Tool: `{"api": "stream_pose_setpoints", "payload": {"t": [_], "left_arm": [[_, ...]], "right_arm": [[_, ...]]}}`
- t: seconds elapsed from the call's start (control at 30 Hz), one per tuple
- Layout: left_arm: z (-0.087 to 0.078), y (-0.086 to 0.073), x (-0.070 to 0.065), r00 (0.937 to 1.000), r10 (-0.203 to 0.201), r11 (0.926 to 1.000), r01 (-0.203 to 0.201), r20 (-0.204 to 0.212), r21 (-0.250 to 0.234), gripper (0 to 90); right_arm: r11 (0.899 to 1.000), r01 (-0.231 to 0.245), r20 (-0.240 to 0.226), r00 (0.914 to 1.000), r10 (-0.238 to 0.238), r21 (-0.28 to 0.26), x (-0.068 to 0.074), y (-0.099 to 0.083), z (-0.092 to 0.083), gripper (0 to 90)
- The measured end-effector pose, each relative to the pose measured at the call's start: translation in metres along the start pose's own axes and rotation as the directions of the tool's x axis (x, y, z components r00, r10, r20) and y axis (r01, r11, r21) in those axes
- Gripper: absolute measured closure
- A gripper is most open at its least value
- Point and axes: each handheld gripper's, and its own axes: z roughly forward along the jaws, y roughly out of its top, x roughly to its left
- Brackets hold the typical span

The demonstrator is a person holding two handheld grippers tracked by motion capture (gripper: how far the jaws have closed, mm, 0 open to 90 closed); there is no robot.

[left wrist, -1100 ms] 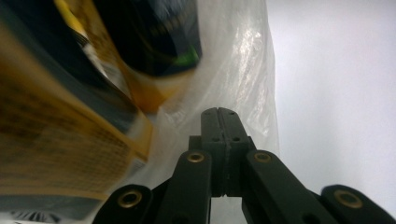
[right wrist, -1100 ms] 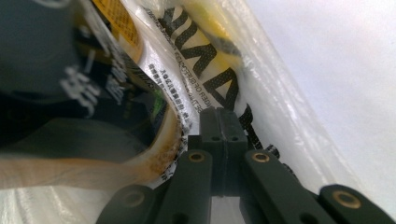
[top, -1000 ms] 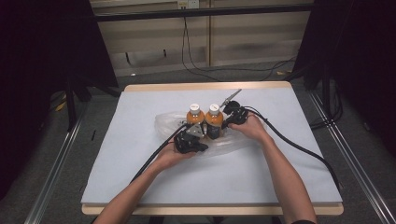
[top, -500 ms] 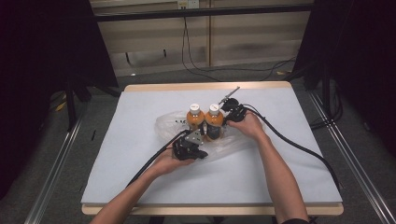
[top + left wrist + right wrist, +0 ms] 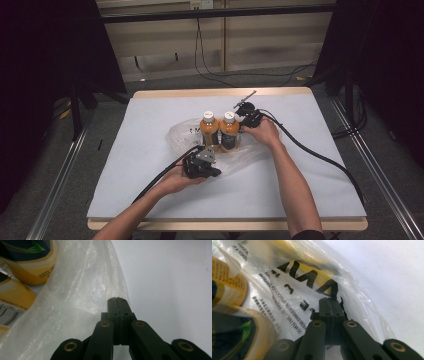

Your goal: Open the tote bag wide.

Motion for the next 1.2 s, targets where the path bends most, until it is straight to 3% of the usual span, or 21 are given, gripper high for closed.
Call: {"api": "stream_pose_setpoints", "payload": {"t": [0.17,0.27,0.33,0.4,0.43,0.47,0.6,0.67,0.77,0.83,0.87,0.9,1.0,1.03,1.2], "left_arm": [[-0.001,-0.005,-0.005,0.9997,-0.018,0.9993,0.018,0.019,-0.032,90.0],[-0.003,-0.004,-0.008,0.9998,0.006,1.0,-0.006,0.017,0.004,90.0],[-0.003,-0.005,-0.008,0.9994,0.007,0.9999,-0.007,0.035,-0.01,90.0],[-0.003,-0.005,-0.009,0.9996,-0.003,0.9999,0.003,0.027,-0.013,90.0],[-0.004,-0.006,-0.01,0.9991,-0.005,1.0,0.005,0.043,-0.008,90.0],[-0.003,-0.006,-0.012,0.9998,0.005,0.9997,-0.004,0.02,-0.025,90.0],[-0.005,-0.007,-0.015,0.999,0.002,0.9999,-0.001,0.045,-0.015,90.0],[-0.006,-0.008,-0.021,0.999,0.023,0.9995,-0.022,0.038,-0.021,90.0],[-0.008,-0.008,-0.02,0.9987,0.005,1.0,-0.005,0.05,-0.002,90.0],[-0.008,-0.01,-0.017,0.9982,-0.008,0.9992,0.01,0.059,-0.04,90.0],[-0.01,-0.009,-0.015,0.9982,-0.016,0.9973,0.02,0.057,-0.071,90.0],[-0.018,-0.007,-0.01,0.9964,-0.045,0.9913,0.053,0.072,-0.121,90.0],[-0.024,-0.001,-0.005,0.9972,-0.054,0.9861,0.061,0.053,-0.154,90.0],[-0.03,0.005,0.001,0.9967,-0.076,0.9785,0.08,0.028,-0.19,90.0],[-0.035,0.016,0.017,0.9926,-0.119,0.971,0.11,-0.028,-0.212,90.0]], "right_arm": [[1.0,-0.002,0.031,0.9995,0.002,0.008,-0.001,0.004,0.002,90.0],[1.0,-0.016,0.039,0.9991,0.016,0.009,-0.002,0.007,0.004,90.0],[0.999,-0.04,0.034,0.9986,0.04,0.014,-0.005,0.008,0.004,90.0],[0.999,-0.045,0.03,0.9985,0.045,0.012,-0.006,0.008,0.004,90.0],[0.999,-0.053,0.036,0.998,0.053,0.012,-0.006,0.009,0.005,90.0],[0.998,-0.057,0.047,0.9973,0.056,0.009,-0.008,0.01,0.006,90.0],[0.998,-0.06,0.072,0.9957,0.06,0.009,-0.008,0.012,0.007,90.0],[0.998,-0.069,0.089,0.9936,0.068,0.008,-0.008,0.015,0.009,90.0],[0.998,-0.064,0.092,0.9938,0.063,0.007,-0.009,0.016,0.009,90.0],[0.998,-0.062,0.09,0.9941,0.062,0.005,-0.009,0.015,0.009,90.0],[0.997,-0.072,0.064,0.9953,0.072,-0.004,-0.009,0.015,0.008,90.0],[0.999,-0.053,0.04,0.9978,0.054,-0.011,-0.006,0.014,0.008,90.0],[0.999,-0.043,0.006,0.999,0.044,-0.027,-0.004,0.015,0.005,90.0],[0.997,-0.045,-0.03,0.9986,0.043,-0.056,-0.004,0.017,-0.001,90.0],[0.995,-0.047,-0.085,0.9956,0.039,-0.092,-0.006,0.019,-0.007,90.0]]}}
